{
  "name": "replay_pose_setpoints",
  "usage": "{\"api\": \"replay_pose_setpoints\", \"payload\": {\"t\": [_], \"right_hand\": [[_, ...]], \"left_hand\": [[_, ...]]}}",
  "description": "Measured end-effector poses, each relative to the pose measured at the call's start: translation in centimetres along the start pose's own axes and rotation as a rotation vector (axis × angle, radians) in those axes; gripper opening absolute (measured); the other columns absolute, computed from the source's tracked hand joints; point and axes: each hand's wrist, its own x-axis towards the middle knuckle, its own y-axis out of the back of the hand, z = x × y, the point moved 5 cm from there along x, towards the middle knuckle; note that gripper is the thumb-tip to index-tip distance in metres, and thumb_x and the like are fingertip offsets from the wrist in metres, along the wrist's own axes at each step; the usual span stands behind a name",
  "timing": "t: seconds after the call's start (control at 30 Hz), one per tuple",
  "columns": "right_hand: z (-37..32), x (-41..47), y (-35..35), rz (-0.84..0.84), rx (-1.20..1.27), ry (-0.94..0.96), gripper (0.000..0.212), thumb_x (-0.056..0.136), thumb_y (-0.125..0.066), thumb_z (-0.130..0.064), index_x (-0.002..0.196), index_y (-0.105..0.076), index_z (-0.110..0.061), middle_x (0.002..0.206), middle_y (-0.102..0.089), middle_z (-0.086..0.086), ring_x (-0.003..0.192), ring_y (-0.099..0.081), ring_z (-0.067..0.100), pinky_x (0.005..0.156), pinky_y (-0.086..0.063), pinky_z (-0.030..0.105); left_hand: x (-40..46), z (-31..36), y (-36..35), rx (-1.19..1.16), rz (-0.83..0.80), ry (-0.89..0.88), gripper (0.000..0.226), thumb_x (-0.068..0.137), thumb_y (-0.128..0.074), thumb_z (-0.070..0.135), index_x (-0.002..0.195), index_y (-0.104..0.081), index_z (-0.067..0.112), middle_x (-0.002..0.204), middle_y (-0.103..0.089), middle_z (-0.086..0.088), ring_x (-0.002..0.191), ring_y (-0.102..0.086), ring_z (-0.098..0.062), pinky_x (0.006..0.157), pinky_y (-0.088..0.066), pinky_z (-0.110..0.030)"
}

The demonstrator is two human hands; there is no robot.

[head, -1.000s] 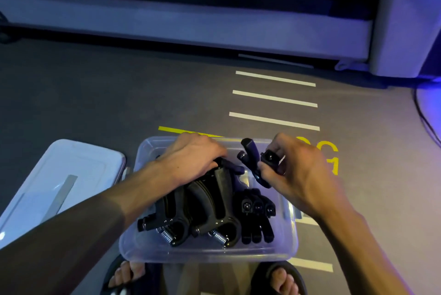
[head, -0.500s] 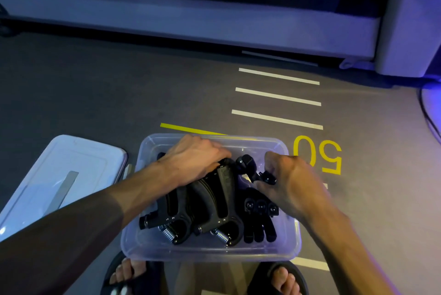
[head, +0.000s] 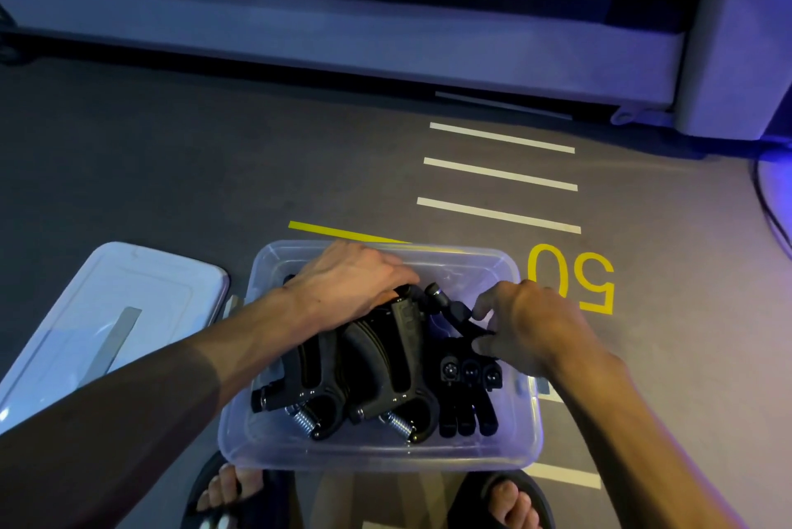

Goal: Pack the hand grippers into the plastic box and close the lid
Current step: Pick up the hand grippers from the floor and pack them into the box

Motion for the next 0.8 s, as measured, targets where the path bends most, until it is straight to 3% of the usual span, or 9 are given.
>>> {"api": "replay_pose_setpoints", "payload": {"t": [0.2, 0.33, 0.5, 0.6, 0.8], "right_hand": [[-0.4, -0.4, 0.2, 0.061, -0.027, 0.059, 0.049, 0.090, -0.062, -0.037, 0.136, -0.049, -0.045, 0.122, -0.067, -0.007, 0.113, -0.063, 0.025, 0.080, -0.049, 0.031], [-0.9, 0.4, 0.3, 0.122, 0.054, 0.103, 0.035, 0.089, -0.063, -0.041, 0.124, -0.059, -0.044, 0.109, -0.072, -0.005, 0.104, -0.066, 0.024, 0.076, -0.048, 0.029], [-1.1, 1.2, -0.2, 0.061, 0.076, 0.139, 0.034, 0.091, -0.057, -0.055, 0.122, -0.061, -0.040, 0.104, -0.073, -0.001, 0.100, -0.068, 0.028, 0.079, -0.053, 0.032], [-1.1, 1.3, -0.3, 0.044, 0.090, 0.089, 0.031, 0.096, -0.052, -0.051, 0.124, -0.061, -0.039, 0.108, -0.071, 0.002, 0.102, -0.068, 0.028, 0.080, -0.052, 0.031], [-1.6, 2.4, 0.7, -0.013, 0.133, -0.010, 0.027, 0.092, -0.063, -0.045, 0.117, -0.063, -0.034, 0.115, -0.069, -0.002, 0.108, -0.066, 0.024, 0.085, -0.052, 0.030]], "left_hand": [[0.0, -0.1, 0.0, -0.030, 0.017, -0.035, 0.030, 0.098, -0.055, 0.033, 0.128, -0.059, 0.036, 0.127, -0.067, 0.014, 0.115, -0.064, -0.021, 0.083, -0.055, -0.042], [0.0, -0.3, 0.1, -0.052, 0.031, -0.045, 0.029, 0.097, -0.057, 0.033, 0.127, -0.060, 0.035, 0.126, -0.068, 0.013, 0.115, -0.065, -0.021, 0.083, -0.055, -0.041], [0.0, -0.4, 0.0, -0.070, 0.056, -0.052, 0.030, 0.097, -0.059, 0.034, 0.127, -0.061, 0.037, 0.126, -0.068, 0.015, 0.116, -0.064, -0.018, 0.083, -0.054, -0.040], [0.0, -0.5, 0.0, -0.084, 0.064, -0.052, 0.030, 0.096, -0.060, 0.034, 0.126, -0.062, 0.037, 0.125, -0.068, 0.015, 0.116, -0.064, -0.018, 0.083, -0.054, -0.039], [-0.1, -0.7, -0.1, -0.080, 0.099, -0.066, 0.029, 0.095, -0.063, 0.034, 0.123, -0.061, 0.039, 0.121, -0.070, 0.016, 0.111, -0.066, -0.018, 0.078, -0.057, -0.041]]}}
